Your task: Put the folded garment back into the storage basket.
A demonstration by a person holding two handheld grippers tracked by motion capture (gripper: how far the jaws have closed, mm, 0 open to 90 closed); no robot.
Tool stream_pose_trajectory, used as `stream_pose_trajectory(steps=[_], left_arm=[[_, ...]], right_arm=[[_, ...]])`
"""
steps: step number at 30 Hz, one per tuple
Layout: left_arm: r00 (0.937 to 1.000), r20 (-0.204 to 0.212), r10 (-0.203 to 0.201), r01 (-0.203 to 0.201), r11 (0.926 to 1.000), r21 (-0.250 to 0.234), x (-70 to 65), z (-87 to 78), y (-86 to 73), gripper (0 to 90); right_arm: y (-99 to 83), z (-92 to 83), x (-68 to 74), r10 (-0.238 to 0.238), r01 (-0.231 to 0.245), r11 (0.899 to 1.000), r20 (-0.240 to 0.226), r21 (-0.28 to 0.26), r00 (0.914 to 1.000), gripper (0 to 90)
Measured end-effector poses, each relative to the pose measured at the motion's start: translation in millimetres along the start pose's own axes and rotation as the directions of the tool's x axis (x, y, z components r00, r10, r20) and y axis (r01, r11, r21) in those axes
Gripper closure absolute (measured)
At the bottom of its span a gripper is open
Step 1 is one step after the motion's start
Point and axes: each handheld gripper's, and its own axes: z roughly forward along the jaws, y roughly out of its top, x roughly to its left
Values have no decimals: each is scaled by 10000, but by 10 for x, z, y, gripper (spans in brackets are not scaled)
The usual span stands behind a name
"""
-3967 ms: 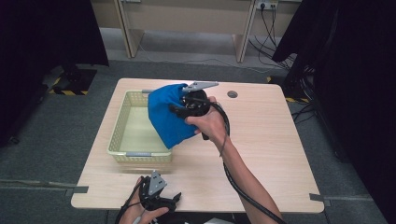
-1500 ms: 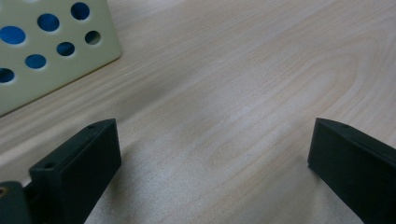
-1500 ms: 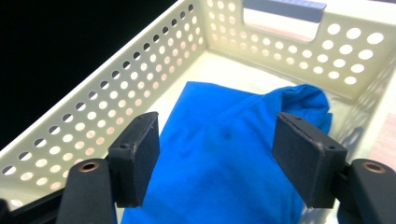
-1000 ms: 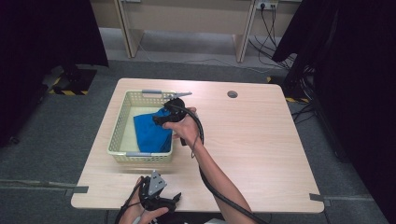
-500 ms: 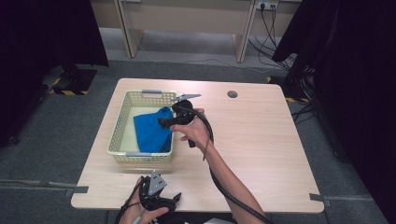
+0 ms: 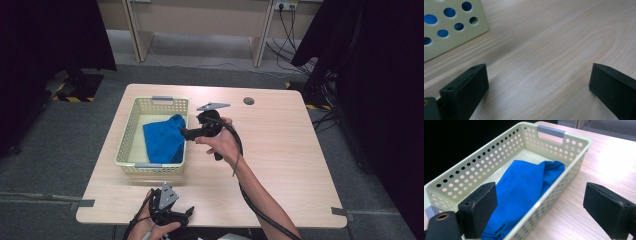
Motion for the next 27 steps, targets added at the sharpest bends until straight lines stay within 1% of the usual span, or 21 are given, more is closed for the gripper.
stream_pose_trajectory(steps=[11,18,27], left_arm=[[10000,-3,-6,6,10000,-2,0,1,0,15],[10000,-8,4,-4,10000,-13,0,0,-2,15],[10000,-7,4,-4,10000,-19,0,1,-2,15]], right_arm=[[-129,-224,-168,68,-67,9995,49,-311,10000,103],[-209,-350,-189,-18,17,9991,-32,-434,10000,103],[-329,-450,-214,-92,87,9986,-98,-521,9999,104]])
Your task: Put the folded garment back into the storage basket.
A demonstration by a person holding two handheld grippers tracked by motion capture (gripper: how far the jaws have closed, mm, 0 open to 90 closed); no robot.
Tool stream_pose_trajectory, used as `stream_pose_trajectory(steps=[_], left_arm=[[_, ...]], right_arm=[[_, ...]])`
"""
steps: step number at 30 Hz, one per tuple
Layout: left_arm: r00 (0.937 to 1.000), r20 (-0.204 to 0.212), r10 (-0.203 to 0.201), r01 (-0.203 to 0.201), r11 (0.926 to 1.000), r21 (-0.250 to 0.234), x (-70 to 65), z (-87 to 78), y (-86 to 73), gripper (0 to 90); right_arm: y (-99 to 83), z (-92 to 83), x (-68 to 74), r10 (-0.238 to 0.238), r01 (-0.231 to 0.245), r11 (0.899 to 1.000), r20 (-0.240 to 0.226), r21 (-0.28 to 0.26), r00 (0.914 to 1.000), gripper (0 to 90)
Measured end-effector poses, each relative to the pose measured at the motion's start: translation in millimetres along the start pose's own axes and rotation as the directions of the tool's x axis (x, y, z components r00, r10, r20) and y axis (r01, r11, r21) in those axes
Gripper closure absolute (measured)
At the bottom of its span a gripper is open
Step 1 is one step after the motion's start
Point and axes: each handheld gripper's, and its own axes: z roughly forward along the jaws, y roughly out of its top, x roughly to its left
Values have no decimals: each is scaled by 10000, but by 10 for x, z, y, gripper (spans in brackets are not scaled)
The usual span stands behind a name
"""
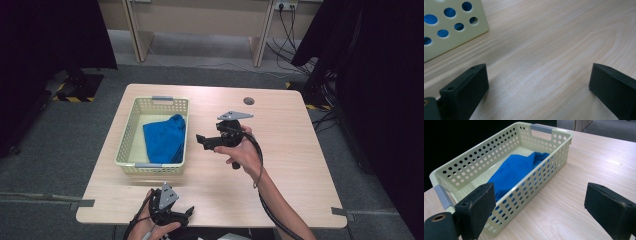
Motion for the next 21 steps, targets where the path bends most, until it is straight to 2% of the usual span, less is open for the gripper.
stream_pose_trajectory(steps=[21], left_arm=[[10000,-19,-18,18,10000,2,-2,1,1,15]], right_arm=[[-236,-204,-157,-47,51,9999,247,-161,9997,105]])
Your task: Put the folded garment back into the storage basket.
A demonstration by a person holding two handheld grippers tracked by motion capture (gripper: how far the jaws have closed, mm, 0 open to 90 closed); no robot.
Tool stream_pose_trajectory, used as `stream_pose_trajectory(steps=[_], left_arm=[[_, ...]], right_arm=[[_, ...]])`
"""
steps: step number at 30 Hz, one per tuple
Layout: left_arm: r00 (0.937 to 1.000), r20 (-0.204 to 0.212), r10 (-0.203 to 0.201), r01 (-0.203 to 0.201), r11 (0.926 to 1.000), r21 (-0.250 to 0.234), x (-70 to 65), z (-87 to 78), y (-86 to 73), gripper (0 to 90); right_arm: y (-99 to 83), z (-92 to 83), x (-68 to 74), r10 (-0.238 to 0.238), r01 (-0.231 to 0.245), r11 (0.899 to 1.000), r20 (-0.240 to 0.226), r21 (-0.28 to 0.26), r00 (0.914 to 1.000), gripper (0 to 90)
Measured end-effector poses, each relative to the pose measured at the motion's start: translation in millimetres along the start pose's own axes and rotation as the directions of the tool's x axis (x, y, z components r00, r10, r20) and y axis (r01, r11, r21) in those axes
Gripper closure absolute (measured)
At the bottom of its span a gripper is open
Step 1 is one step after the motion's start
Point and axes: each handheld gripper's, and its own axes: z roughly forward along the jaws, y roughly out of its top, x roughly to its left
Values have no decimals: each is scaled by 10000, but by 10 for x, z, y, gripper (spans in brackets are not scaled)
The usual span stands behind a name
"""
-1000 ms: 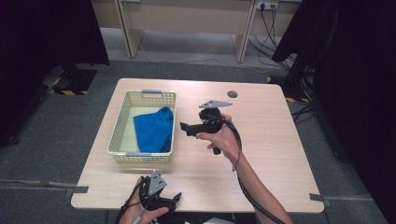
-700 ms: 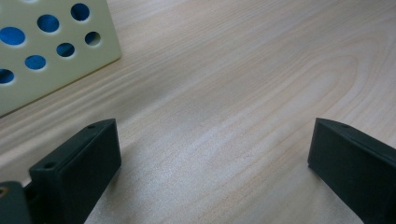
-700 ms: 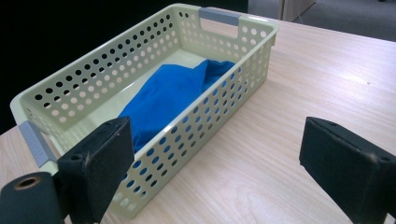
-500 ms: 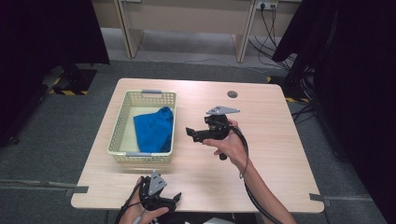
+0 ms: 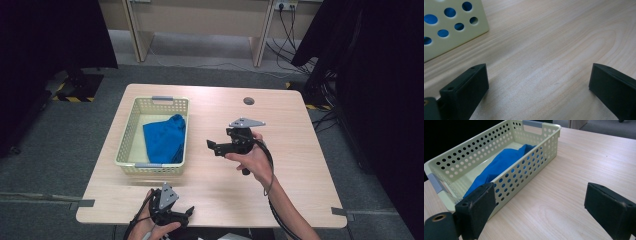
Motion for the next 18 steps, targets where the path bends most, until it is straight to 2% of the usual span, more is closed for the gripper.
stream_pose_trajectory(steps=[7,18], left_arm=[[10000,-13,-19,19,10000,5,-2,1,2,15],[10000,-17,-19,19,10000,3,-2,1,2,15]], right_arm=[[-104,-74,-50,23,-20,9999,160,-136,9999,107],[-265,-146,-116,-53,55,10000,375,-48,9993,107]])
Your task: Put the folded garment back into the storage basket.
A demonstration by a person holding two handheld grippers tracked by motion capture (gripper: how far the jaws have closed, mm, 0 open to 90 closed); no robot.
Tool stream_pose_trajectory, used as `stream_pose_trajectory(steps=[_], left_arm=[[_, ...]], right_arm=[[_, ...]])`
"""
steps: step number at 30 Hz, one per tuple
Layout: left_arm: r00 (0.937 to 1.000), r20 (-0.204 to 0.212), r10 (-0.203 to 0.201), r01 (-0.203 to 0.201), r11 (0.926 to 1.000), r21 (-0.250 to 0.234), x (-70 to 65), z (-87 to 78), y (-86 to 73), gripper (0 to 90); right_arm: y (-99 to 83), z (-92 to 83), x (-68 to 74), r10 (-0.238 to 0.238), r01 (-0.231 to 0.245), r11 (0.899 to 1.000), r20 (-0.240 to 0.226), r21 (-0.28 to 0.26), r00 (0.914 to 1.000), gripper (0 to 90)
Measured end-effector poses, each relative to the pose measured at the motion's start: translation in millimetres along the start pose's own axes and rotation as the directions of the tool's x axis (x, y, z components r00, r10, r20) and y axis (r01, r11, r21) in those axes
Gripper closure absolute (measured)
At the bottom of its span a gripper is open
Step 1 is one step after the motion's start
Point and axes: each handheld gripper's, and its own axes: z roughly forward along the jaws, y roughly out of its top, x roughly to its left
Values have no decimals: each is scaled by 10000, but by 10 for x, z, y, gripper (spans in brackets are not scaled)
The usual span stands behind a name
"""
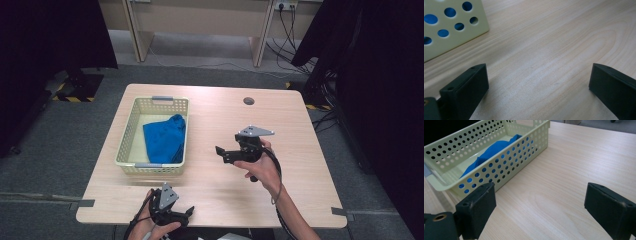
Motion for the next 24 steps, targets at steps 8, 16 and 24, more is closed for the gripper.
stream_pose_trajectory(steps=[8,16,24], left_arm=[[10000,3,-2,2,10000,-8,0,1,-1,15],[10000,-7,-6,6,10000,-8,-1,1,-1,15],[10000,-6,-8,8,10000,-8,-1,1,0,15]], right_arm=[[-137,-58,-26,-17,17,10000,107,52,9999,107],[-288,-115,-27,-54,54,9999,55,100,10000,107],[-422,-176,-41,-25,24,9999,71,112,10000,107]])
